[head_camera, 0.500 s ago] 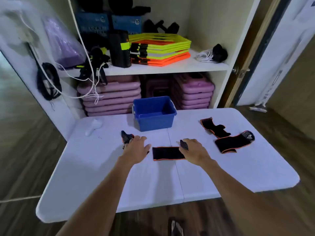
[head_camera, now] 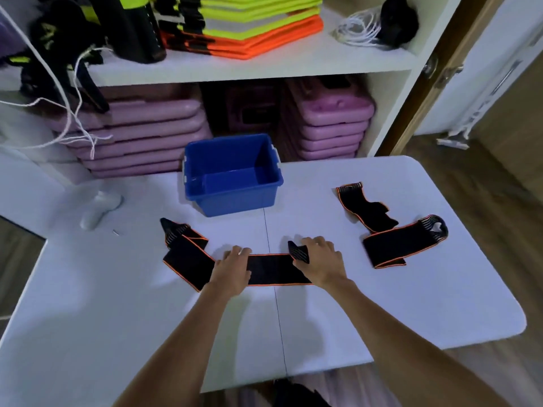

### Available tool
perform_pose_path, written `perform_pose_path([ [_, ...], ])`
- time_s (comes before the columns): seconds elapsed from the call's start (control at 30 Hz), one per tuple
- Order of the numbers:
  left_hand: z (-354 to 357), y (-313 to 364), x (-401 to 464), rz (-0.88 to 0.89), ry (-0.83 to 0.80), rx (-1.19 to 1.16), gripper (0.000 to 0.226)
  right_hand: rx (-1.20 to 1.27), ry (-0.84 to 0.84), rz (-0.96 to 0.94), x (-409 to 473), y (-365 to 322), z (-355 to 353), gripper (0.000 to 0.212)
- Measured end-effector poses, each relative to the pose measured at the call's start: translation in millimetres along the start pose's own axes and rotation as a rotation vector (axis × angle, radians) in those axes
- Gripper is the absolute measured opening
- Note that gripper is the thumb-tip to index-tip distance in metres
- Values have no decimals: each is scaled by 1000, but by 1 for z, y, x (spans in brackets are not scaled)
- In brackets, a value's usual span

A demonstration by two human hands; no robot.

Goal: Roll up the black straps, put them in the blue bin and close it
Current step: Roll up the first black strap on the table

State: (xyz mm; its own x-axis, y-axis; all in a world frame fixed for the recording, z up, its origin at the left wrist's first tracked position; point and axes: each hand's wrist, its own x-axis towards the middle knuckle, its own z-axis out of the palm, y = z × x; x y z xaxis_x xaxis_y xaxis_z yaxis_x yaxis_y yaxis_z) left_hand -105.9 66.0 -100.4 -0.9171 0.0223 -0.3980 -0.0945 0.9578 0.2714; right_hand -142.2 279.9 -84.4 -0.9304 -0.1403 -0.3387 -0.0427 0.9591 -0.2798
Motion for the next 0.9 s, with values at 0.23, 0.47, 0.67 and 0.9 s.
perform_pose_path([
  [0.23, 16, -9, 6, -6, -25, 114, 66, -148, -17, 40, 24, -3, 24, 64],
  [0.47, 21, -32, -4, -43, -22, 39, 58, -100, 89, -28, 35, -17, 24, 23],
  [0.67, 17, -68, -24, -85, -220, -201, 48, 620, 163, 106, 67, -24, -12, 15],
  [0.9, 24, -68, -49, -74, -230, -162, 48, 684, 260, 186, 84, -16, -12, 56],
])
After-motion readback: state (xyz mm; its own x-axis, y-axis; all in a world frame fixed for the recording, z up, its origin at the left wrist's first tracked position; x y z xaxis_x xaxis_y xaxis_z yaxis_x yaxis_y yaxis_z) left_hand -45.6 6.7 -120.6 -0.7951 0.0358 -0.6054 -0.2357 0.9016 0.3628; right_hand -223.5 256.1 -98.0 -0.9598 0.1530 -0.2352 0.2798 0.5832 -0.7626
